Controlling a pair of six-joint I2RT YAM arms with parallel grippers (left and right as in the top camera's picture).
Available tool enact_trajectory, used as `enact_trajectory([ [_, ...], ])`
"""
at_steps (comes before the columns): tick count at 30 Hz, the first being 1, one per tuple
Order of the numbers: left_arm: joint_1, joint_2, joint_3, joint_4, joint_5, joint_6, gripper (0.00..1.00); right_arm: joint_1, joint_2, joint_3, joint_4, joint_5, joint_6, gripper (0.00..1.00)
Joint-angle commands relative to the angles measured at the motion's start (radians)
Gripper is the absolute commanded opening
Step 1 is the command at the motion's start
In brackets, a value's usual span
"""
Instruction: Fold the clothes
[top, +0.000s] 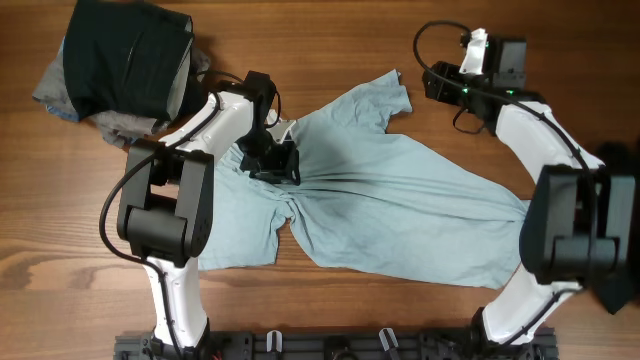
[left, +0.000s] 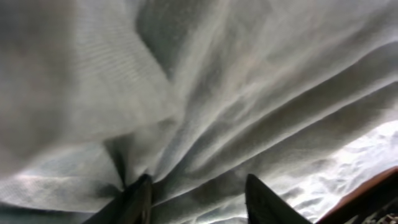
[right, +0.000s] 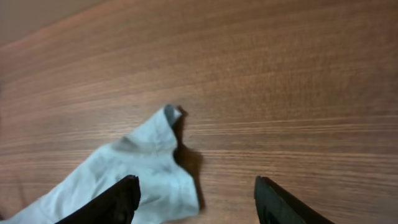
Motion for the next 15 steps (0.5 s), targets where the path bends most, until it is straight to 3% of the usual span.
enact_trajectory([
  [1,-0.001,0.026,-0.013,0.029,-0.032,0.000,0.55,0.018,0.084,-0.001,0.023,-0.036,0.011,0.63],
  [8,0.001,-0.020,0.177,-0.018,0.052,-0.031,0.66,0.068,0.129,-0.001,0.129,-0.073,0.015,0.64],
  [15,0.001,-0.068,0.293,-0.010,0.058,-0.048,0.76,0.140,0.216,-0.001,0.190,0.052,0.048,0.64],
])
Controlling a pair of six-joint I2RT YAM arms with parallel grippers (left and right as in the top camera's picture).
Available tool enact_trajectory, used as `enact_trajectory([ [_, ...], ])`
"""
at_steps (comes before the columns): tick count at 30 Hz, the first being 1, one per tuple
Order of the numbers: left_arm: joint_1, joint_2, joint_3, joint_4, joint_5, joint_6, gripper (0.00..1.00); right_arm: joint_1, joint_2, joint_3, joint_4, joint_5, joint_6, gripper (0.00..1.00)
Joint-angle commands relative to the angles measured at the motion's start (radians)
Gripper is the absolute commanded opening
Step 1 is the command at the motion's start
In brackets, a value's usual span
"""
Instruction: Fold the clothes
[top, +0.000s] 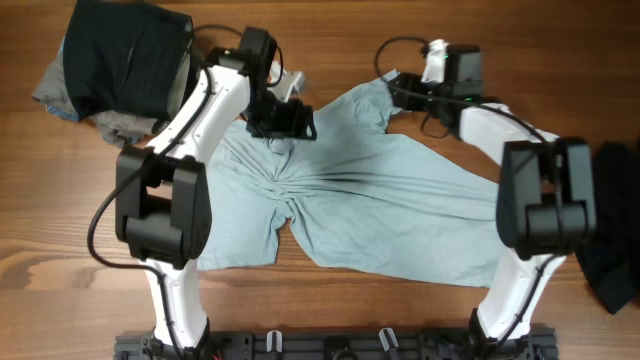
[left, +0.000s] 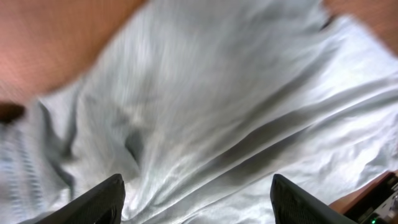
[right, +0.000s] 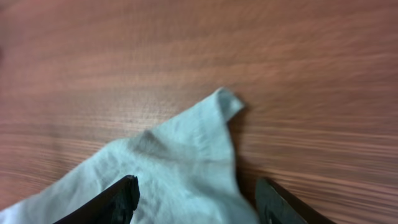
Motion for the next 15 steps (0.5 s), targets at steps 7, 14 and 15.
enact_trajectory([
  [7,0.002,-0.050,0.035,0.008,0.019,-0.012,0.76,0.029,0.112,0.000,0.054,0.054,0.054,0.12],
  [14,0.002,-0.050,0.035,0.049,-0.041,-0.012,0.81,-0.032,0.008,0.102,0.119,-0.050,0.084,0.04],
  [15,0.002,-0.050,0.035,0.050,-0.041,-0.012,0.82,-0.049,-0.021,0.119,0.148,-0.096,0.084,0.04],
])
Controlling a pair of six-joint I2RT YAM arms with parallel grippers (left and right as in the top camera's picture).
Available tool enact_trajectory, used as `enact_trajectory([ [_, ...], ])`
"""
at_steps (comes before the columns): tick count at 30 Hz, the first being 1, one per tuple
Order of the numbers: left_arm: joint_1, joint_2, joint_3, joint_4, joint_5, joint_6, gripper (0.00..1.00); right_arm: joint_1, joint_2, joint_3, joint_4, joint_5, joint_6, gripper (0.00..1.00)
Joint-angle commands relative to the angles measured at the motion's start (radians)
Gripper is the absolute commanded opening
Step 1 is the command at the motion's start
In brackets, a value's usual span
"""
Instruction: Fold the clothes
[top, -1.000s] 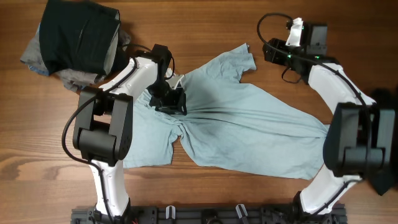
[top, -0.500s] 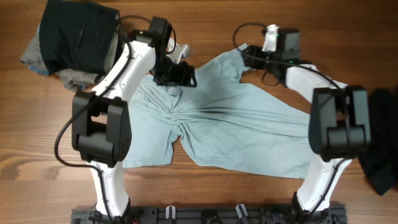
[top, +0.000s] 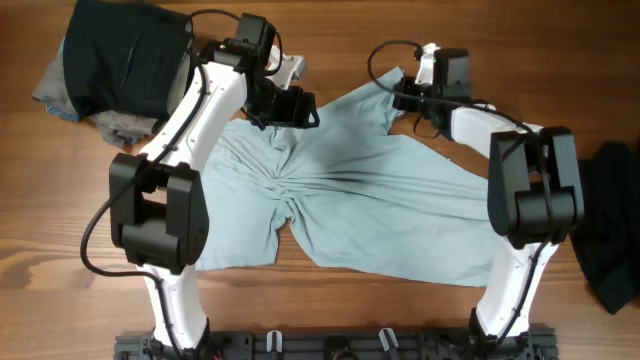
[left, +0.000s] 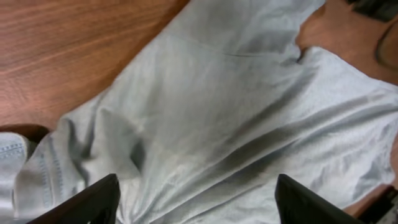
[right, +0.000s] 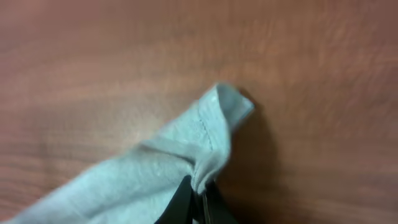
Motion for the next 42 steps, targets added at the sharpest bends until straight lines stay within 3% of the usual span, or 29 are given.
enact_trajectory([
  [1,0.002,-0.020,0.012,0.008,-0.025,-0.003,0.82,-0.080,-0.138,0.099,0.097,-0.160,0.027,0.04],
  [6,0.002,-0.020,0.012,0.027,-0.025,-0.003,0.82,-0.174,-0.303,0.106,0.123,-0.163,-0.001,0.04],
  [10,0.002,-0.020,0.012,0.042,-0.025,-0.003,0.84,-0.219,-0.327,0.105,-0.117,-0.157,-0.012,0.04],
  [14,0.002,-0.020,0.012,0.056,-0.025,-0.003,0.85,-0.227,-0.294,0.103,-0.357,0.077,-0.026,0.05],
  [15,0.002,-0.020,0.012,0.057,-0.025,-0.003,0.86,-0.227,-0.288,0.103,-0.374,0.132,-0.028,0.21],
  [17,0.002,-0.020,0.012,0.057,-0.025,-0.003,0.88,-0.227,-0.281,0.103,-0.394,0.226,-0.033,0.84],
  [20,0.002,-0.019,0.012,0.060,-0.026,-0.002,0.89,-0.236,-0.282,0.103,-0.411,0.279,-0.032,0.96],
  [23,0.002,-0.018,0.012,0.086,-0.048,-0.002,0.89,-0.253,-0.282,0.103,-0.425,0.234,-0.031,0.97],
  [25,0.001,-0.013,0.012,0.145,-0.058,0.001,0.81,-0.272,-0.283,0.103,-0.458,0.126,-0.030,0.99],
  [30,0.000,0.040,0.012,0.264,-0.066,0.001,0.39,-0.282,-0.306,0.103,-0.538,-0.051,-0.034,0.99],
  [35,0.001,0.140,0.012,0.293,-0.075,0.001,0.09,-0.282,-0.361,0.103,-0.642,-0.197,-0.034,0.99],
  [36,0.002,0.167,0.012,0.291,-0.091,0.001,0.05,-0.282,-0.374,0.103,-0.665,-0.206,-0.034,0.99],
  [42,0.021,0.267,0.010,0.273,-0.289,-0.040,0.04,-0.282,-0.447,0.103,-0.819,-0.211,-0.059,0.99],
])
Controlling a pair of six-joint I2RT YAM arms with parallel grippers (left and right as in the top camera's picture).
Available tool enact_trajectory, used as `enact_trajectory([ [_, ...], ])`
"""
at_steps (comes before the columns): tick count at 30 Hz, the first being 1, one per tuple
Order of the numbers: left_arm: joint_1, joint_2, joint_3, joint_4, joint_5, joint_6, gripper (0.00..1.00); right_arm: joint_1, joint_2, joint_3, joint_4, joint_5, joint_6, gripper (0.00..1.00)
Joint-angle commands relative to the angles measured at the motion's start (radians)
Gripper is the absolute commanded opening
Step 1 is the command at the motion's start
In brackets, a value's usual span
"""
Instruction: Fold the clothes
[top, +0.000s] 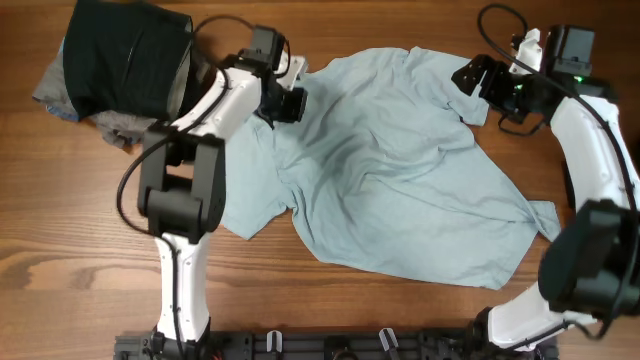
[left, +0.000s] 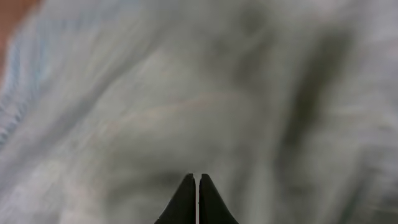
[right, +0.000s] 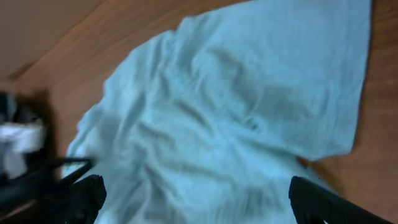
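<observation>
A light blue T-shirt (top: 400, 180) lies spread over the middle of the wooden table, with wrinkles running across it. My left gripper (top: 287, 103) rests on its upper left part near the neckline. In the left wrist view the left gripper (left: 196, 179) has its tips pressed together against blurred shirt fabric (left: 186, 93). My right gripper (top: 478, 80) hovers at the shirt's upper right sleeve. Seen from the right wrist, the right gripper (right: 199, 202) is wide open over the shirt (right: 236, 93), with nothing between its fingers.
A pile of dark clothes (top: 125, 55) sits at the far left corner, on top of a grey garment (top: 60, 95). A black rail (top: 330, 345) runs along the table's front edge. Bare wood (top: 60, 240) shows left of the shirt.
The right gripper was shut on the sleeve tip at the upper middle; now it is open, farther right. The shirt lies wider, its twist gone. The left gripper has shut on fabric.
First the left gripper was open, low on the bunched, twisted shirt, with the right open beyond the sleeve. Then the left was over the shirt's upper edge and the right over the sleeve tip, then shut on it. Now the shirt is spread and that sleeve released.
</observation>
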Motion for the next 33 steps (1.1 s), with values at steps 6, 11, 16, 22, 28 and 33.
enact_trajectory([
  [6,0.148,0.069,-0.055,-0.051,-0.388,-0.304,0.04,0.003,-0.050,-0.001,-0.221,0.040,-0.024,0.99],
  [11,0.302,0.068,-0.071,-0.145,-0.345,-0.407,0.04,0.003,-0.049,-0.002,-0.328,0.195,0.006,0.99],
  [16,0.355,0.032,-0.071,-0.137,-0.214,-0.360,0.04,0.003,-0.032,-0.002,-0.389,0.394,0.104,0.93],
  [22,0.296,-0.065,-0.071,-0.080,-0.011,-0.192,0.08,0.006,0.019,-0.007,-0.410,0.305,0.069,0.37],
  [28,0.150,-0.130,-0.071,0.047,0.083,-0.042,0.17,0.006,0.052,-0.084,-0.407,0.283,0.071,0.42],
  [33,0.009,-0.074,-0.071,0.196,0.066,0.071,0.21,0.006,0.052,-0.100,-0.397,0.259,0.077,0.61],
])
